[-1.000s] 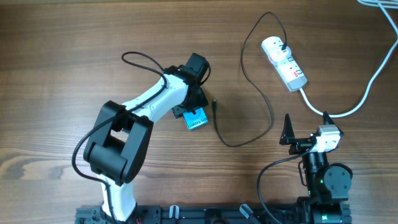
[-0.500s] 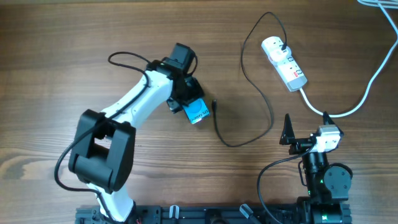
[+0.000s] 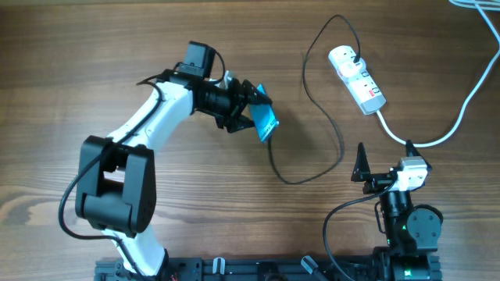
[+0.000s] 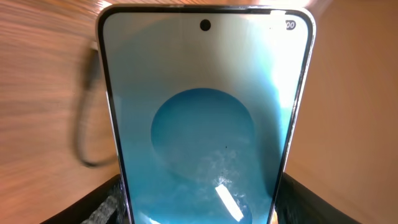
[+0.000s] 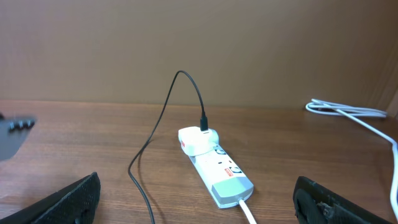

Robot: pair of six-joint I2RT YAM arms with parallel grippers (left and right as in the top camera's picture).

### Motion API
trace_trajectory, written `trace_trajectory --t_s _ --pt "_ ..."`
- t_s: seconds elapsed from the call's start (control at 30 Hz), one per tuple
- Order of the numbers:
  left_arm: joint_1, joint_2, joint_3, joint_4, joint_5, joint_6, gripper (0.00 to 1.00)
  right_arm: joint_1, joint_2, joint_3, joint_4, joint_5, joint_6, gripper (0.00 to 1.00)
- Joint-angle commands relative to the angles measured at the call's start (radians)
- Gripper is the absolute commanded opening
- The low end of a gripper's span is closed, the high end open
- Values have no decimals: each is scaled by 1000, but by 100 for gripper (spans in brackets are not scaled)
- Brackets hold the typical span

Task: Plug charger to phone and switch on socket
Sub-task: 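Lift the phone with the left gripper and hold it upright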

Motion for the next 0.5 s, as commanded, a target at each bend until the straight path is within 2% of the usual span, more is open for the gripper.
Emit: trace_trajectory --t_s 0.0,0.37,0.47 --pt "39 -32 1 42 335 -49 70 -5 -5 -1 2 2 13 100" --pt "165 -32 2 85 513 -254 68 -5 -5 -1 2 2 13 100" --pt "204 -32 2 94 560 -264 68 -5 -5 -1 2 2 13 100"
